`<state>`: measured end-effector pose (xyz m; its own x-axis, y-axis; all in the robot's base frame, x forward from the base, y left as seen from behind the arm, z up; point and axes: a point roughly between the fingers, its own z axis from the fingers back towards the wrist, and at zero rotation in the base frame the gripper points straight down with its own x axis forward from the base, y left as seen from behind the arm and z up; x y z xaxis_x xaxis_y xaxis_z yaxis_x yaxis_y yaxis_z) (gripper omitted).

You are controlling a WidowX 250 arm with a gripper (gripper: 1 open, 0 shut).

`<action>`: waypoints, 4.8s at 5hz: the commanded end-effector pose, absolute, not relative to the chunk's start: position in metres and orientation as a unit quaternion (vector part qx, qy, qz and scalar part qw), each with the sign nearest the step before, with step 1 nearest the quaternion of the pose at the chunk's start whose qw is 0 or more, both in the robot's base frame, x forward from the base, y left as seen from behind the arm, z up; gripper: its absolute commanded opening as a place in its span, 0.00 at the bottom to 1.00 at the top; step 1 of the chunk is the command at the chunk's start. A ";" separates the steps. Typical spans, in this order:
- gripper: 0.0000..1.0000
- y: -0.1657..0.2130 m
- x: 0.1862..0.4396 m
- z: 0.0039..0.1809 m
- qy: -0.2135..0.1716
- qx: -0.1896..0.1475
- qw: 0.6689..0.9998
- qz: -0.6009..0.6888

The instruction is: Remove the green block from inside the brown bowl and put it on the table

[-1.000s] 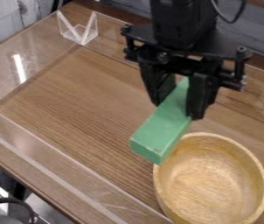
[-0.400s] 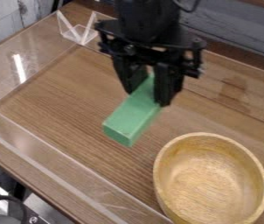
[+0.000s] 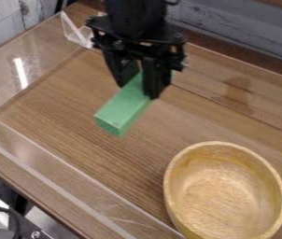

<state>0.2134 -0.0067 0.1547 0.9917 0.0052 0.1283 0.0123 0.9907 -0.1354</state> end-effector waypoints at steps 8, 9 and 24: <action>0.00 0.048 0.280 0.093 -0.098 -0.026 0.995 0.004; 0.00 0.050 0.282 0.089 -0.100 -0.024 0.995 0.005; 0.00 0.071 0.283 0.045 -0.078 -0.044 0.996 0.030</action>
